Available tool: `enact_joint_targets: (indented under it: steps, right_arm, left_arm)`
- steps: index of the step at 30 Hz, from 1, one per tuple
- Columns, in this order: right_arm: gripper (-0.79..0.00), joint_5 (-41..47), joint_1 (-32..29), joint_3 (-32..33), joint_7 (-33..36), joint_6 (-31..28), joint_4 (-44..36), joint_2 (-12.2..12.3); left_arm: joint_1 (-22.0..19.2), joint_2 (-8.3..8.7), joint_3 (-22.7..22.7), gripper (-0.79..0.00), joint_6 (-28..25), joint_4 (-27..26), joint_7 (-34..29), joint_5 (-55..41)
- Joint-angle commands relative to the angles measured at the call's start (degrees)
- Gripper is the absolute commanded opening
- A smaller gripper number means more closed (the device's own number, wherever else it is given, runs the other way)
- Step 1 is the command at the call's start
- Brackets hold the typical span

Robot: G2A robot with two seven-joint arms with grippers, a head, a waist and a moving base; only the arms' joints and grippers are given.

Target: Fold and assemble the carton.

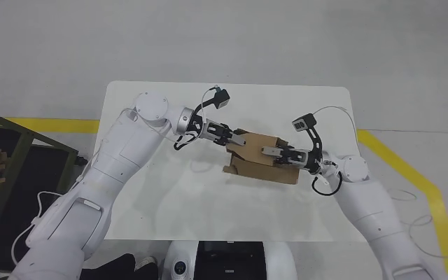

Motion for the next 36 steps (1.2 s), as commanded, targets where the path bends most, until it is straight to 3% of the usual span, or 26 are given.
enact_joint_targets:
  steps: [1,10,12,13,14,15,36]
  right_arm:
    - [-0.785,-0.47,0.05,-0.10,-0.21,-0.05,0.06,-0.05]
    - [-0.785,-2.74,0.10,-0.14,-1.55,0.16,0.00,-0.18]
    - [-0.785,-3.43,0.06,-0.02,-1.99,0.09,-0.14,-0.17]
    - [-0.785,-3.76,0.01,0.02,-2.27,0.11,-0.24,-0.17]
    - [-0.785,-4.14,-0.03,0.05,-2.55,0.26,-0.32,-0.16]
    - [-0.785,-4.54,-0.05,0.08,-2.82,0.34,-0.43,-0.16]
    - [-0.785,-10.15,-0.66,-0.17,-8.21,1.65,-1.54,-0.36]
  left_arm:
    - [0.00,-0.01,0.00,-0.785,-0.05,0.05,-0.04,-0.03]
    - [0.14,-0.03,-0.20,-0.785,-0.30,-0.03,-0.23,-0.46]
    - [0.20,-0.01,-0.38,-0.517,-0.45,-0.20,-0.43,-0.86]
    - [0.28,0.01,-0.50,-0.305,-0.61,-0.36,-0.60,-1.18]
    - [0.35,0.03,-0.63,-0.040,-0.79,-0.55,-0.82,-1.49]
    - [0.41,0.06,-0.77,0.000,-0.93,-0.73,-1.01,-1.69]
    - [2.37,0.67,-3.80,0.000,-2.14,-5.97,-3.12,-6.99]
